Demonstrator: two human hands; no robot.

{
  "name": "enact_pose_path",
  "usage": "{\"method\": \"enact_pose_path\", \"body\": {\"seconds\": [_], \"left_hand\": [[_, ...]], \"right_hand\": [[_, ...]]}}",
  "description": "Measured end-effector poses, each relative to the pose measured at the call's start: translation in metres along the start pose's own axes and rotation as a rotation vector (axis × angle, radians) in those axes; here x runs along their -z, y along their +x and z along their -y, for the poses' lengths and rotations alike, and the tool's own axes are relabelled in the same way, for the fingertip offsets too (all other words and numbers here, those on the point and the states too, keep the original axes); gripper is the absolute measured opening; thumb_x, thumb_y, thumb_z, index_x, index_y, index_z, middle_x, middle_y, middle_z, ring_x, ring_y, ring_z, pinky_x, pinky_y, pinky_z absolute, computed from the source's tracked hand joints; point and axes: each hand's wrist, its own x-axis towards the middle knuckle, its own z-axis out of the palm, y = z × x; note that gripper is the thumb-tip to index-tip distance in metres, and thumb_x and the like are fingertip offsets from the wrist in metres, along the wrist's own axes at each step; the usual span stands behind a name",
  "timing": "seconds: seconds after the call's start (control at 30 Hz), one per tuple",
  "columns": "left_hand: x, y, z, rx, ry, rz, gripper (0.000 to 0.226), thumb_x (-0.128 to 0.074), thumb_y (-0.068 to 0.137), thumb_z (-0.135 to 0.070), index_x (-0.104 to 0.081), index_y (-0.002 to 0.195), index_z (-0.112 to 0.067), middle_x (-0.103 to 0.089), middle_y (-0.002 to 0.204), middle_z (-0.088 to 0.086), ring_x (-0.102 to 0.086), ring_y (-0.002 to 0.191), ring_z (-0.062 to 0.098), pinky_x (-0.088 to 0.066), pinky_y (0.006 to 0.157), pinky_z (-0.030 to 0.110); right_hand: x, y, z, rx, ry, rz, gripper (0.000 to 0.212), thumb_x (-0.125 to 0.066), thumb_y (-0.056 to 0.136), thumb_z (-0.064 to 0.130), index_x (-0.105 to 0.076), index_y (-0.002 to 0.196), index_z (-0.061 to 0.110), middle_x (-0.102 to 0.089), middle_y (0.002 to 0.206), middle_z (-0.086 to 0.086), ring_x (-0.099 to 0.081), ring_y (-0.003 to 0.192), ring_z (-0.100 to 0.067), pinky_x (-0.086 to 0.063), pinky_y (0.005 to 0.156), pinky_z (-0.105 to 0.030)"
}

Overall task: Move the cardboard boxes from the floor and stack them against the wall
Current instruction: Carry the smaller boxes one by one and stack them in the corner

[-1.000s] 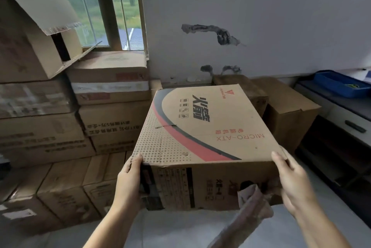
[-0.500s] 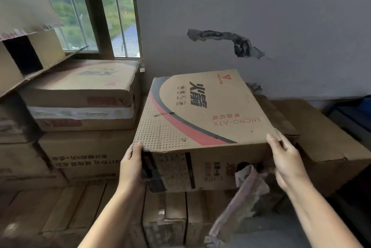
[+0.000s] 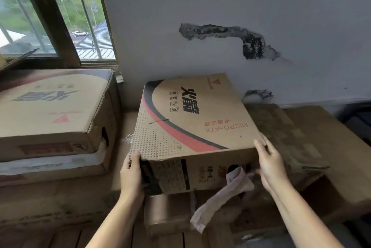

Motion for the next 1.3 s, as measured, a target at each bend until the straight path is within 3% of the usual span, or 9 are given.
{"method": "enact_pose_path", "body": {"seconds": [0.2, 0.3, 0.43, 0.6, 0.77, 0.97, 1.07, 1.13, 1.3], "left_hand": [[-0.015, 0.023, 0.041, -0.029, 0.063, 0.002, 0.048, -0.056, 0.08, -0.052, -0.057, 0.124, -0.033, -0.062, 0.126, -0.007, -0.055, 0.12, 0.017, -0.04, 0.104, 0.051], [-0.019, 0.018, 0.055, -0.069, 0.115, -0.049, 0.041, -0.049, 0.095, -0.034, -0.049, 0.135, -0.022, -0.055, 0.134, -0.004, -0.048, 0.126, 0.013, -0.035, 0.111, 0.042], [0.001, 0.028, 0.079, 0.011, 0.156, -0.137, 0.065, -0.056, 0.074, -0.061, -0.052, 0.131, -0.029, -0.057, 0.133, -0.004, -0.05, 0.125, 0.018, -0.037, 0.107, 0.051], [0.004, 0.045, 0.085, -0.015, 0.245, -0.171, 0.042, -0.049, 0.097, -0.028, -0.05, 0.135, -0.014, -0.052, 0.138, -0.001, -0.044, 0.13, 0.015, -0.03, 0.114, 0.041], [-0.007, 0.051, 0.09, -0.021, 0.344, -0.183, 0.041, -0.045, 0.099, -0.024, -0.046, 0.137, -0.009, -0.048, 0.136, 0.0, -0.04, 0.131, 0.014, -0.027, 0.109, 0.026], [0.002, 0.05, 0.098, 0.086, 0.384, -0.215, 0.065, -0.051, 0.082, -0.06, -0.053, 0.128, -0.014, -0.057, 0.131, 0.006, -0.051, 0.123, 0.025, -0.037, 0.108, 0.048], [0.0, 0.039, 0.086, 0.128, 0.405, -0.195, 0.046, -0.055, 0.086, -0.044, -0.054, 0.123, -0.017, -0.06, 0.125, 0.006, -0.055, 0.117, 0.03, -0.04, 0.103, 0.053], [-0.005, 0.016, 0.066, 0.052, 0.437, -0.147, 0.038, -0.055, 0.093, -0.023, -0.047, 0.13, -0.02, -0.055, 0.127, -0.001, -0.053, 0.115, 0.021, -0.042, 0.103, 0.042], [0.007, -0.041, 0.024, -0.19, 0.519, -0.006, 0.05, -0.056, 0.093, -0.012, -0.039, 0.14, -0.014, -0.048, 0.13, -0.003, -0.045, 0.118, 0.007, -0.035, 0.098, 0.023]], "right_hand": [[-0.004, 0.033, -0.04, -0.113, 0.01, -0.115, 0.032, -0.049, 0.096, 0.031, -0.053, 0.127, 0.037, -0.059, 0.127, 0.002, -0.054, 0.119, -0.024, -0.045, 0.098, -0.057], [0.004, 0.034, -0.057, -0.156, 0.03, -0.124, 0.036, -0.047, 0.098, 0.028, -0.049, 0.134, 0.032, -0.057, 0.128, 0.0, -0.052, 0.12, -0.024, -0.045, 0.098, -0.055], [0.002, 0.021, -0.081, -0.229, 0.041, -0.09, 0.035, -0.048, 0.098, 0.026, -0.051, 0.131, 0.034, -0.058, 0.126, 0.002, -0.053, 0.118, -0.021, -0.045, 0.099, -0.047], [-0.011, 0.025, -0.109, -0.291, -0.011, -0.026, 0.032, -0.045, 0.099, 0.029, -0.052, 0.126, 0.044, -0.057, 0.13, 0.003, -0.052, 0.12, -0.022, -0.046, 0.098, -0.054], [-0.01, 0.051, -0.134, -0.289, -0.104, 0.042, 0.034, -0.042, 0.099, 0.035, -0.047, 0.132, 0.044, -0.055, 0.132, 0.005, -0.05, 0.122, -0.022, -0.044, 0.1, -0.055], [0.001, 0.055, -0.123, -0.294, -0.256, 0.198, 0.041, -0.042, 0.1, 0.033, -0.038, 0.14, 0.04, -0.05, 0.139, 0.003, -0.045, 0.13, -0.024, -0.042, 0.103, -0.052], [0.007, 0.049, -0.1, -0.205, -0.543, 0.298, 0.06, -0.047, 0.098, 0.031, -0.018, 0.15, 0.032, -0.03, 0.153, -0.002, -0.031, 0.139, -0.025, -0.032, 0.11, -0.046], [0.012, 0.034, -0.081, -0.027, -0.745, 0.393, 0.073, -0.051, 0.095, 0.032, -0.003, 0.151, 0.034, -0.016, 0.158, -0.001, -0.022, 0.142, -0.023, -0.028, 0.112, -0.044], [0.019, -0.013, -0.036, 0.197, -0.677, 0.667, 0.073, -0.052, 0.092, 0.039, 0.002, 0.136, 0.059, -0.008, 0.147, 0.03, -0.008, 0.137, 0.006, -0.016, 0.116, -0.03]]}}
